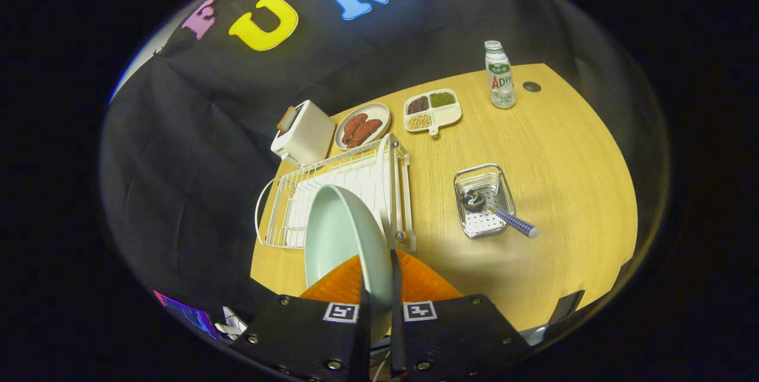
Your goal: Take the plate from the dish rack, then take the spoon from the basket and place it into the plate.
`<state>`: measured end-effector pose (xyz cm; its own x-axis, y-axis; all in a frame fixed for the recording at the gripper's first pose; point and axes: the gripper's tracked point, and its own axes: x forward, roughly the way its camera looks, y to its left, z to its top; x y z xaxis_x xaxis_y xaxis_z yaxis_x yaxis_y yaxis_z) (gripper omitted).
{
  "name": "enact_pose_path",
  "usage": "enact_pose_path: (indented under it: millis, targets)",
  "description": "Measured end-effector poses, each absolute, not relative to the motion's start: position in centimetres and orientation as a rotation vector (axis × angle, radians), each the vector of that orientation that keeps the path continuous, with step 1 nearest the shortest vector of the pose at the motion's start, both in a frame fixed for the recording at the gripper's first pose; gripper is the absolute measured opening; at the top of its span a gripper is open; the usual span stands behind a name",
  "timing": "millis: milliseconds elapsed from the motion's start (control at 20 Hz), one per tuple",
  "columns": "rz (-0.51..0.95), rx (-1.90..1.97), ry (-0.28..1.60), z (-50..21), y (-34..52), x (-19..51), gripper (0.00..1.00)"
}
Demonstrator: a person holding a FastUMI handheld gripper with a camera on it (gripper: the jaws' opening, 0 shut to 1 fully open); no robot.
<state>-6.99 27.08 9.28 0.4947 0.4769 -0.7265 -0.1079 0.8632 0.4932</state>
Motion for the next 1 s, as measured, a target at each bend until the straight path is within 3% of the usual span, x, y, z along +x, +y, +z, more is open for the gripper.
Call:
enact_pose_path:
  millis: [300, 1000]
  targets:
    - [0.387, 0.463, 1.103, 3.5, 26.5, -10.8, 0.13]
    - [0.413, 0.608, 1.178, -5.3, 26.0, -11.0, 0.14]
